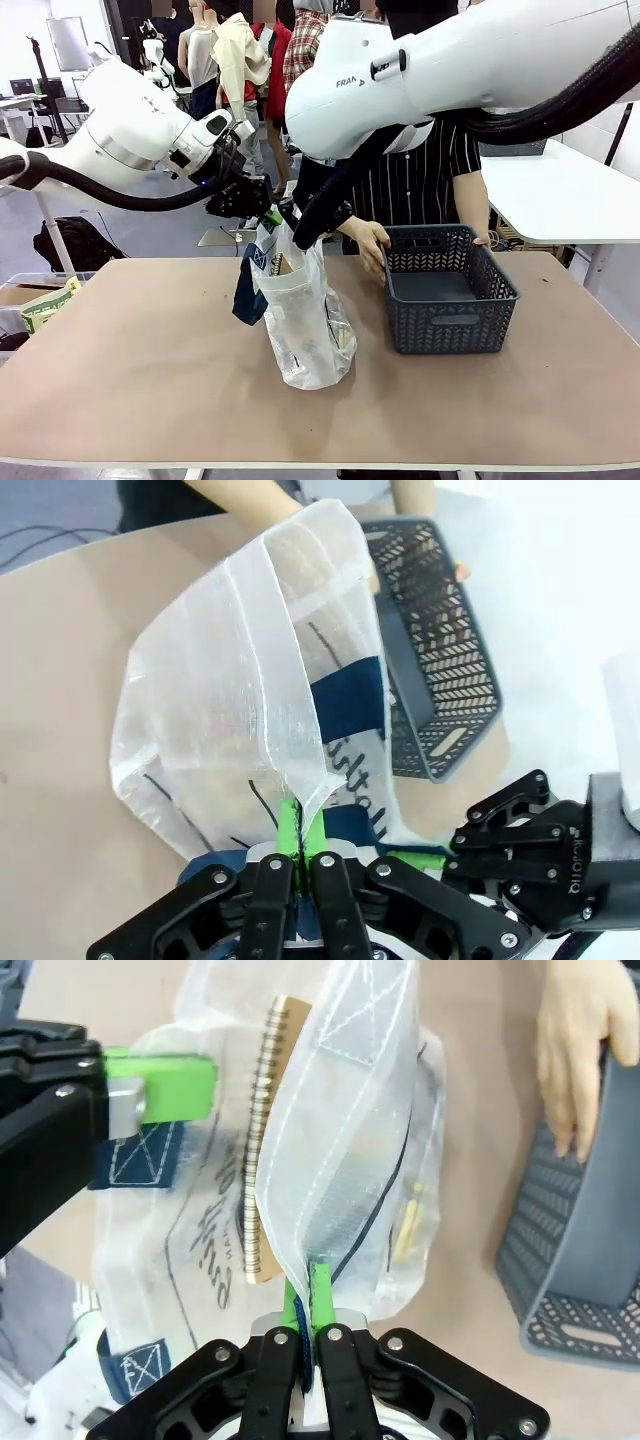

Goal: Transfer purchased items from the store into the shopping bag.
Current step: Move the Reusable shopping bag to the right side of the table.

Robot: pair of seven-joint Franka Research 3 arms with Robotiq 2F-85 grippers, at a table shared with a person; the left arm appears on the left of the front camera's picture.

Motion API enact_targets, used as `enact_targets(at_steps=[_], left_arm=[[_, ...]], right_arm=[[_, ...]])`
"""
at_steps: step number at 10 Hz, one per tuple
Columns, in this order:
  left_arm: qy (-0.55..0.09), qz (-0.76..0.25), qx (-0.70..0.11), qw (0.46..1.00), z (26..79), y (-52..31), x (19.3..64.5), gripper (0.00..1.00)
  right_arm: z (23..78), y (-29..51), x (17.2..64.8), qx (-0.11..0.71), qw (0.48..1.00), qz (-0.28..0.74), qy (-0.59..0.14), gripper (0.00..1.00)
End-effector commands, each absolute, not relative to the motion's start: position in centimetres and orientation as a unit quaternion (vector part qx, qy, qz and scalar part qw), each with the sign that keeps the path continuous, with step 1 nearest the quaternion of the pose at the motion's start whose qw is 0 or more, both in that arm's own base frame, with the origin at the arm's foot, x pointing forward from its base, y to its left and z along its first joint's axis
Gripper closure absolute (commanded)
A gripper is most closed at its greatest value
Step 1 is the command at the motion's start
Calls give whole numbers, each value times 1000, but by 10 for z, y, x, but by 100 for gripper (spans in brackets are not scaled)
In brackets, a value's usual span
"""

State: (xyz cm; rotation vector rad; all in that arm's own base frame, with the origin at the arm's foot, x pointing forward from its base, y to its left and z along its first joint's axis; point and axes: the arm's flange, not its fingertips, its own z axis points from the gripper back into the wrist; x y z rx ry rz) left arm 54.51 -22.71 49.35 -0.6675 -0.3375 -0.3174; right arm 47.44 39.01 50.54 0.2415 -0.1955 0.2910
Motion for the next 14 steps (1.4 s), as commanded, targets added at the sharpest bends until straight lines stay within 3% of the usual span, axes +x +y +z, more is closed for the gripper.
enact_targets(at_steps=[1,4,5,7,14], left_arm=[[-154,-165,-378,898,492,-218,547,100],[-160,-161,-397,890,492,-212,546,100],[-164,-177,-410,879,493,-210,545,94],[-162,-193,-420,872,491,-212,544,56],[-157,-217,-435,859,487,-219,548,56]], right_arm=[[503,387,483,144,973,164,-80,100],[503,390,489,146,972,169,-72,100],[504,391,491,144,973,168,-72,100],[505,394,492,149,972,167,-75,100],[504,422,492,155,967,189,-75,100]])
